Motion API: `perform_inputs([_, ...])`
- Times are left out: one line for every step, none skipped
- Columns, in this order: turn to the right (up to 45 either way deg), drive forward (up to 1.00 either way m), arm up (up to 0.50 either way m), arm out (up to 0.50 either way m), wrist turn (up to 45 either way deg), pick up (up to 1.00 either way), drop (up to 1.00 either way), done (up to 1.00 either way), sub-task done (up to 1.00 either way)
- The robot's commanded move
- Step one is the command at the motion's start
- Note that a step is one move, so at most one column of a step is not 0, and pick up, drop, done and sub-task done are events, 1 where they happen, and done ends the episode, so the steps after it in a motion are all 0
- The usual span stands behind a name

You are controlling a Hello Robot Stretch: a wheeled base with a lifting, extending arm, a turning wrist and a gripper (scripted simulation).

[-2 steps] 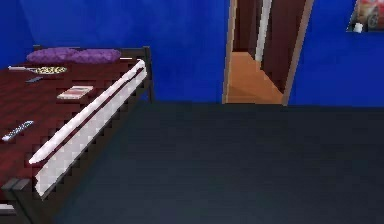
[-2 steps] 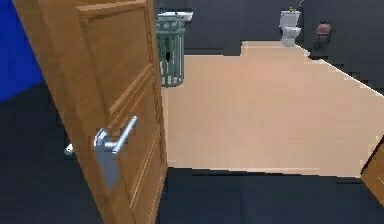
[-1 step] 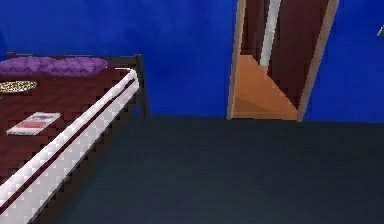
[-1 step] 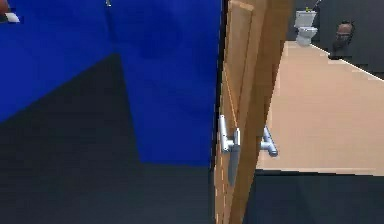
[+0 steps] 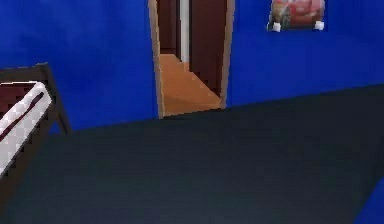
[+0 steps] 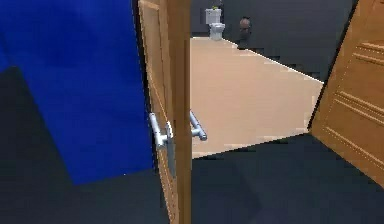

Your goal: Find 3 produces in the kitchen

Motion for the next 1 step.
perform_inputs([0.0, 1.0, 0.0, 0.0, 0.0, 0.0, 0.0, 0.0, 0.0])
